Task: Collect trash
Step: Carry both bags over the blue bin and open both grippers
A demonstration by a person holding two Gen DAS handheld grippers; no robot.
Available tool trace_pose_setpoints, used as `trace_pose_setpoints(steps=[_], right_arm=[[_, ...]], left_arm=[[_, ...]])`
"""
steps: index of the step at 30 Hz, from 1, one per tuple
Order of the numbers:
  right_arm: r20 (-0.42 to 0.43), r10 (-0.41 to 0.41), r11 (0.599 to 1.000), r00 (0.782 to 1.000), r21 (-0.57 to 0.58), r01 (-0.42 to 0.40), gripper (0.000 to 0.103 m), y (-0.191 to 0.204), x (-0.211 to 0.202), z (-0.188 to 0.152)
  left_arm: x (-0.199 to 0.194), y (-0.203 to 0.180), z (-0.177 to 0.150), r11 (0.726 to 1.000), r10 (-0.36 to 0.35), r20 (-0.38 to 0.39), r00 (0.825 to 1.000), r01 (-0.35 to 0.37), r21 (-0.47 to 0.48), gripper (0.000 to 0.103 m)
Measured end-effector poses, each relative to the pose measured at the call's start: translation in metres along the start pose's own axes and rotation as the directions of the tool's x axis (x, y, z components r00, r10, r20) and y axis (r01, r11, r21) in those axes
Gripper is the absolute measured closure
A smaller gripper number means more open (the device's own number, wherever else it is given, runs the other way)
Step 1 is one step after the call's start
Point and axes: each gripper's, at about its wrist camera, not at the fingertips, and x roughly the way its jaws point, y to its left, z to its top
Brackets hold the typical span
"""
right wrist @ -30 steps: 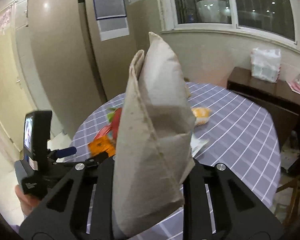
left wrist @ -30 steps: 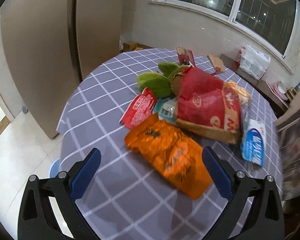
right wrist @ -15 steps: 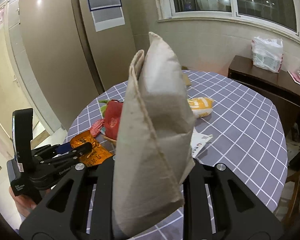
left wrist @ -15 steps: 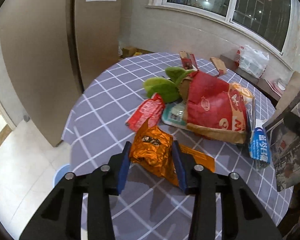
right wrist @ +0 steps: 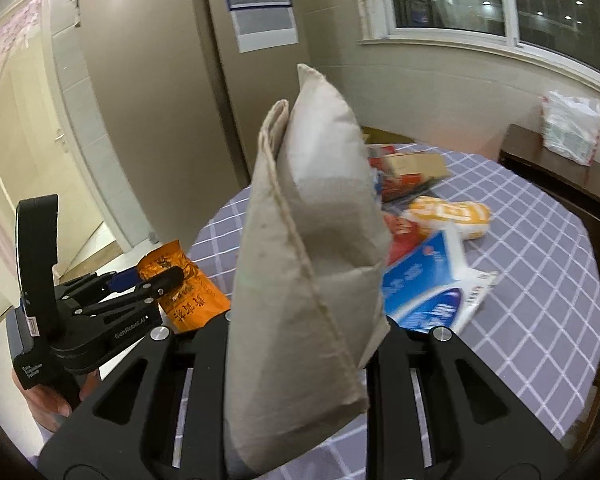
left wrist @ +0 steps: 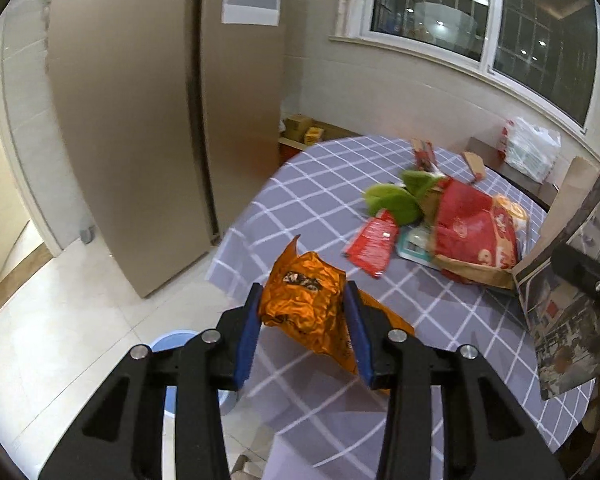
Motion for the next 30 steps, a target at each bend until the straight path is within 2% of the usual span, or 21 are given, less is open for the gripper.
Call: trace_pose_setpoints(steps=[7,14,18,21,27,30], right_arm=[[-0.022,0.069,0.996,0.997,-0.058,-0.070,0.082,0.040,0.015,0.005],[-0.070,0.146,0.982,0.987,-0.107,-0.153,0.082,0.086,0.039,0.007],[-0.106,0.193,0.969,0.975,-0.132,-0.207,0.082,0.115,0.055,0.008],[-0.150,0.243,0.954,0.958,-0.143,-0.264,0.082,0.138,0.071,0.007],[-0.238,0.276,0.936,0.931,-0.155,-0.317,0.082,0.177,0.110,0.008],[-0.269,0.266,0.934,0.926,-0.166,-0.317,0.082,0.192,0.127,0.007]], left_arm=[[-0.015,0.043,0.000,0.995,0.078,0.021,0.997,-0.076,-0.059,0.063],[-0.028,0.092,-0.002,0.977,0.174,0.018,0.985,-0.171,-0.124,0.063],[-0.031,0.115,-0.003,0.964,0.225,0.009,0.974,-0.221,-0.149,0.063],[-0.031,0.134,-0.006,0.951,0.258,-0.009,0.966,-0.255,-0.175,0.063],[-0.016,0.162,-0.006,0.931,0.297,-0.057,0.953,-0.303,-0.206,0.063],[-0.003,0.177,-0.005,0.920,0.320,-0.082,0.944,-0.330,-0.213,0.063]])
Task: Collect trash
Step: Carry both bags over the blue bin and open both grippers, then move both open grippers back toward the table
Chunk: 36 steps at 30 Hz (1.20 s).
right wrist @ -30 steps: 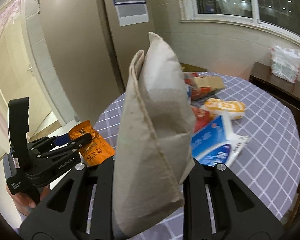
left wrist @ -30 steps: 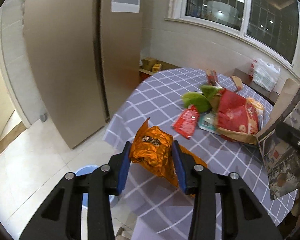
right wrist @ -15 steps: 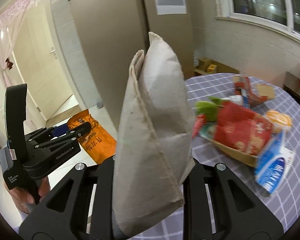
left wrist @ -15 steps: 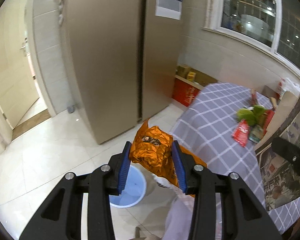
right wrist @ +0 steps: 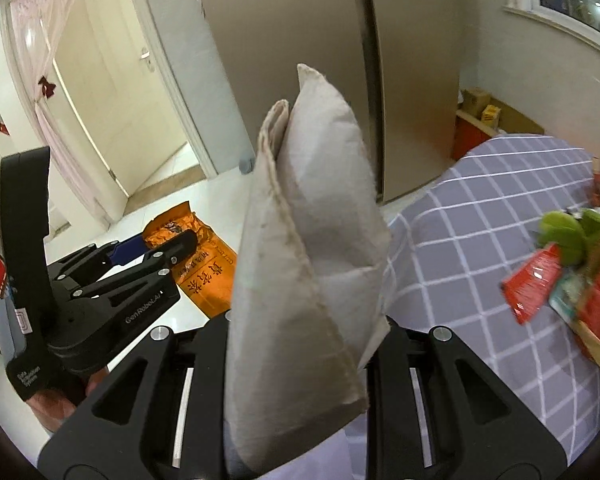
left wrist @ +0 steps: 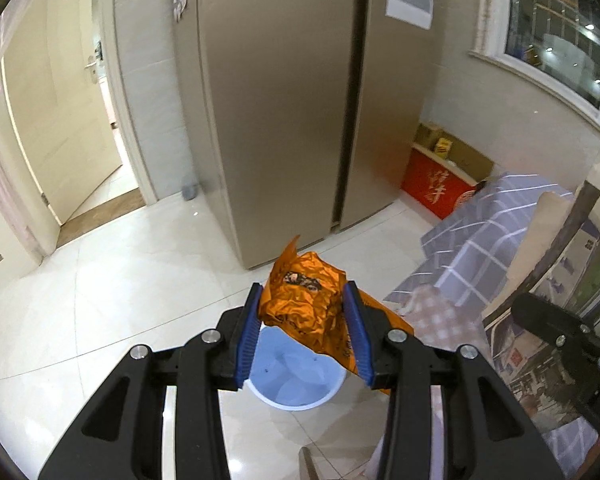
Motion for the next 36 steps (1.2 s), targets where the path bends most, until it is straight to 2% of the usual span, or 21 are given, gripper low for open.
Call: trace_pose_setpoints(steps=[3,4,5,12,21,23,24,25,28,31,36], right_arm=[[-0.036,0.010,1.000,0.999,0.006,-0.010,0.082,0.007,0.020,0.002],[-0.042,0.009,1.000,0.999,0.009,-0.008,0.082,0.008,0.024,0.003],[-0.053,0.003,1.000,0.999,0.016,-0.002,0.082,0.009,0.032,0.004],[-0.135,-0.019,0.999,0.991,0.044,0.025,0.082,0.013,0.073,0.003],[-0.241,0.006,1.000,0.970,-0.001,-0.007,0.082,0.049,0.125,0.001],[-0.243,0.042,0.999,0.969,-0.023,-0.049,0.075,0.060,0.131,0.005],[-0.239,0.074,0.995,0.968,-0.051,-0.088,0.053,0.067,0.132,0.007],[-0.234,0.093,0.992,0.968,-0.064,-0.111,0.024,0.071,0.133,0.009],[-0.178,0.062,0.996,0.982,-0.057,-0.073,0.022,0.073,0.129,0.012],[-0.207,0.093,0.994,0.974,-0.038,-0.103,0.022,0.068,0.127,0.008],[-0.210,0.075,0.994,0.975,-0.060,-0.089,0.023,0.064,0.121,0.000]], left_arm=[[0.018,0.004,0.005,1.000,0.012,-0.005,1.000,-0.012,0.004,0.058],[0.026,0.006,0.007,1.000,0.020,-0.014,1.000,-0.020,0.002,0.041],[0.037,0.009,0.009,0.999,0.035,-0.034,0.999,-0.035,-0.005,0.033],[0.072,0.034,-0.004,0.996,0.070,-0.126,0.990,-0.075,-0.039,0.031],[0.069,0.084,-0.027,0.985,0.134,-0.174,0.976,-0.151,-0.085,0.031],[0.065,0.094,-0.028,0.982,0.147,-0.174,0.974,-0.165,-0.095,0.031],[0.061,0.099,-0.028,0.979,0.158,-0.172,0.972,-0.177,-0.099,0.031],[0.058,0.103,-0.028,0.977,0.166,-0.169,0.972,-0.185,-0.104,0.031],[0.048,0.111,-0.028,0.974,0.177,-0.154,0.972,-0.196,-0.117,0.031],[0.041,0.113,-0.030,0.971,0.190,-0.142,0.972,-0.207,-0.117,0.031],[0.031,0.105,-0.031,0.974,0.180,-0.116,0.977,-0.193,-0.117,0.031]])
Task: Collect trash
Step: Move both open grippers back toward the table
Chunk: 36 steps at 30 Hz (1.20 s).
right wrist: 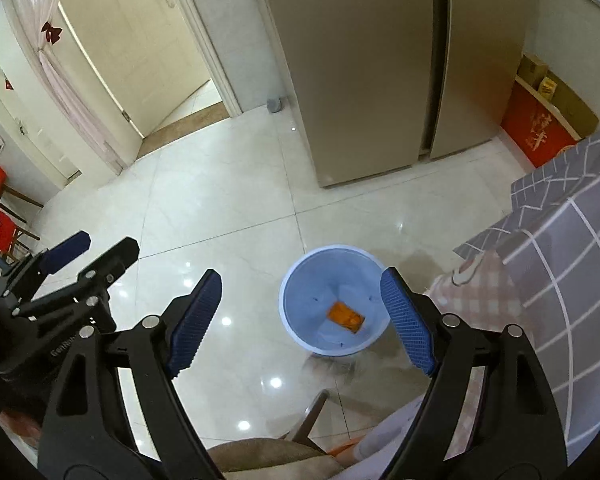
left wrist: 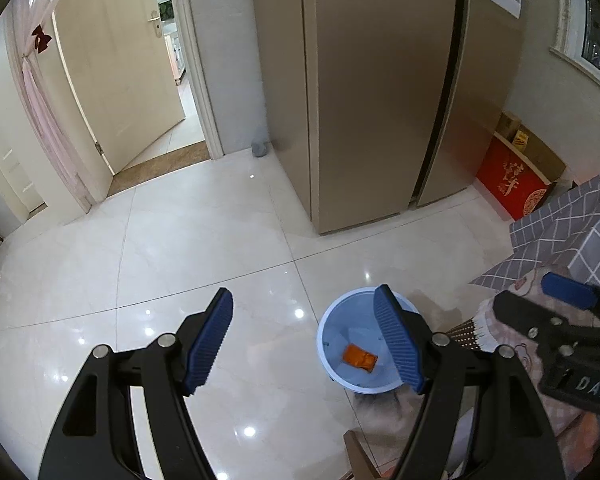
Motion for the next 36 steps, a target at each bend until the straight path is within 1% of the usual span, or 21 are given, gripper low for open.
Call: trace_pose_setpoints(steps=[3,8,13,20,26,29,32,34,36], right_arm=[[0.001,-0.005,1.000,1.000,0.006,0.005,0.023,-0.008,0.000,-0.001],[0.006,0.001,1.000,1.000,0.005,-0.001,0.023,-0.009,-0.009,-0.008],[0.039,0.016,1.000,0.999,-0.001,-0.016,0.023,-0.011,-0.028,-0.011],[0.121,0.012,1.000,0.993,0.007,-0.013,0.023,-0.018,-0.067,-0.017],[0.205,-0.018,0.999,0.979,0.032,0.012,0.023,-0.028,-0.106,-0.025],[0.240,-0.039,0.998,0.970,0.050,0.027,0.022,-0.037,-0.125,-0.033],[0.278,-0.078,0.994,0.957,0.098,0.052,0.022,-0.052,-0.146,-0.043],[0.293,-0.091,0.991,0.952,0.120,0.058,0.022,-0.059,-0.155,-0.048],[0.315,-0.124,0.984,0.941,0.157,0.077,0.022,-0.072,-0.169,-0.056]], left_arm=[[-0.008,-0.006,-0.001,1.000,-0.006,0.016,1.000,0.006,0.014,0.031],[-0.019,-0.016,-0.002,0.999,-0.018,0.037,0.999,0.017,0.039,0.031],[-0.031,-0.024,0.000,0.998,-0.031,0.060,0.998,0.028,0.052,0.031],[-0.054,-0.040,0.001,0.996,-0.060,0.104,0.993,0.053,0.073,0.031],[-0.078,-0.064,0.002,0.989,-0.113,0.153,0.982,0.096,0.114,0.029],[-0.093,-0.082,0.002,0.982,-0.147,0.180,0.973,0.121,0.146,0.027],[-0.103,-0.098,0.003,0.975,-0.177,0.198,0.964,0.144,0.170,0.026],[-0.111,-0.110,0.003,0.967,-0.206,0.208,0.956,0.167,0.192,0.024],[-0.118,-0.125,0.002,0.958,-0.234,0.217,0.948,0.186,0.220,0.024]])
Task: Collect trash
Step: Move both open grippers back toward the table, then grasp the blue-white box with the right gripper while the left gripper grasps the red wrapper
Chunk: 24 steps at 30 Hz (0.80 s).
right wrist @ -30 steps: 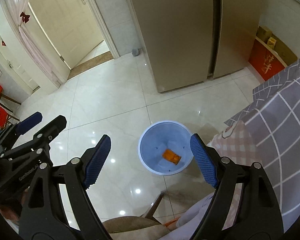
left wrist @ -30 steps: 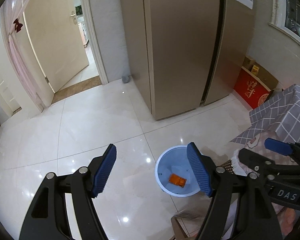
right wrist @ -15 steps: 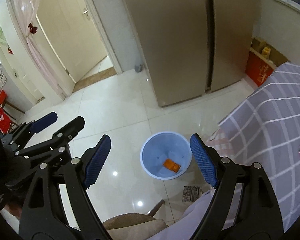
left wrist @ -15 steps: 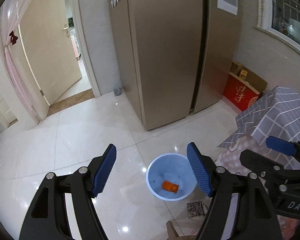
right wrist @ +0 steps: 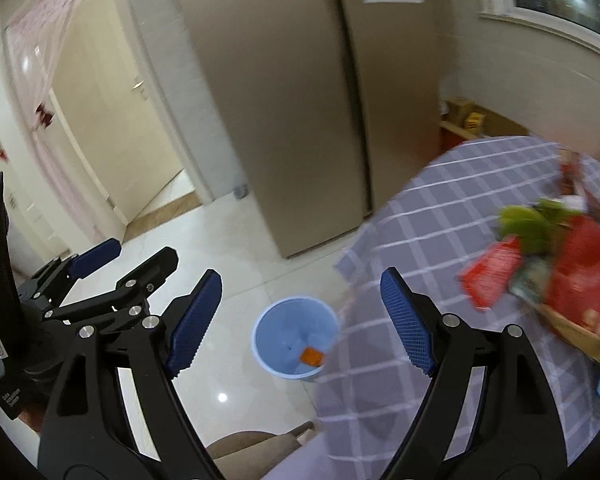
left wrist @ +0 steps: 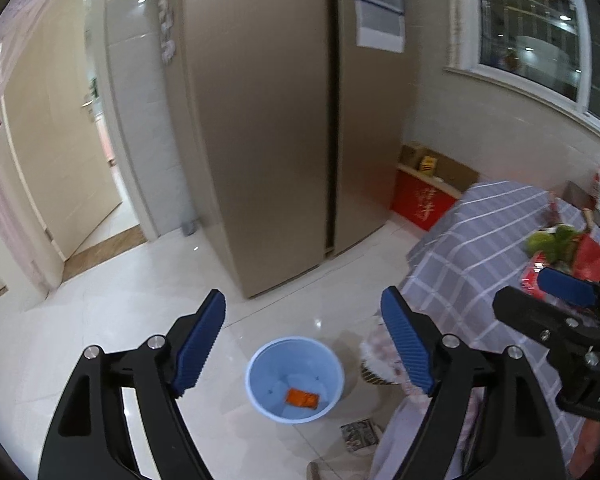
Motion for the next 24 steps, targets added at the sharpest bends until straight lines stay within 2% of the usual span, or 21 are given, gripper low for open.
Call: trace_pose_setpoints(steps=[2,6,12,19,24], right_arm=[[0.020,-0.026,1.000,0.999,0.019,0.025,0.017,-0.014,-0.012,-0.001],[0.065,-0.127,0.990,0.990,0.067,0.123,0.012,-0.044,-0.042,-0.009],[0.092,-0.247,0.958,0.965,0.174,0.228,0.010,-0.095,-0.079,-0.023],[0.088,-0.370,0.895,0.925,0.302,0.329,0.009,-0.156,-0.114,-0.039],[0.063,-0.438,0.849,0.897,0.356,0.389,0.009,-0.186,-0.130,-0.055]], left_arm=[[-0.003,-0.014,0.000,1.000,-0.023,0.011,1.000,0.023,0.020,0.022],[-0.008,-0.049,0.001,0.995,-0.070,0.026,0.997,0.067,0.076,0.020],[-0.005,-0.096,-0.002,0.979,-0.146,0.000,0.989,0.145,0.142,0.020],[0.000,-0.141,-0.003,0.954,-0.214,-0.028,0.976,0.215,0.208,0.020],[0.005,-0.167,-0.005,0.937,-0.250,-0.058,0.966,0.257,0.239,0.020]])
